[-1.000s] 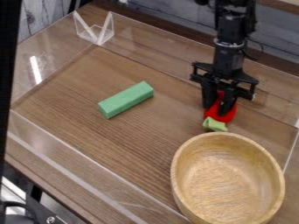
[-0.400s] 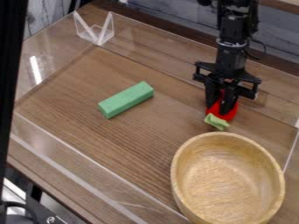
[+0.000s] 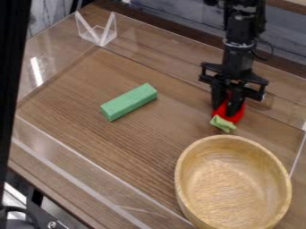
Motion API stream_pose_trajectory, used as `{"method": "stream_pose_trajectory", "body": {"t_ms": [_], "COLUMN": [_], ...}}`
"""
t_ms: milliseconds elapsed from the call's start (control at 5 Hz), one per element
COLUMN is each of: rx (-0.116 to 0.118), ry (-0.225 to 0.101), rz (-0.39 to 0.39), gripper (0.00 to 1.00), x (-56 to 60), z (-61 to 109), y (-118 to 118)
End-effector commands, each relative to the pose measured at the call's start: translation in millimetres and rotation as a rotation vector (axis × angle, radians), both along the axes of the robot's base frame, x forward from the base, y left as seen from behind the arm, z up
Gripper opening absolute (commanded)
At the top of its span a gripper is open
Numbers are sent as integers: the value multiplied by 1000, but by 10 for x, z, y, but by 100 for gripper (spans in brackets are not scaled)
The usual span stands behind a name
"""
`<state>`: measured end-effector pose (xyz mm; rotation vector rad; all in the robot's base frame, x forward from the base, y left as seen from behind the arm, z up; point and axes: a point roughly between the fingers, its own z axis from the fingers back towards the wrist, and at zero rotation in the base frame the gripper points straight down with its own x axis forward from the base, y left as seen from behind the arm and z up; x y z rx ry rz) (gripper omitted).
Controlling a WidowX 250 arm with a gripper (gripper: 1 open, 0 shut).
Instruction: Move the red object to the right side of the table
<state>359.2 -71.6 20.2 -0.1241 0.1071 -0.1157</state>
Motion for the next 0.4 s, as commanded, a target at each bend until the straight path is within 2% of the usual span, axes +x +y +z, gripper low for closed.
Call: {"method": "stream_pose_trajectory", "body": {"t_ms": [0, 200], "rx": [3, 5], "ry": [10, 15], "rz": [-42, -46], "gripper": [0, 100], "x": [-14, -16], "z": [-104, -106], "y": [-101, -117]}}
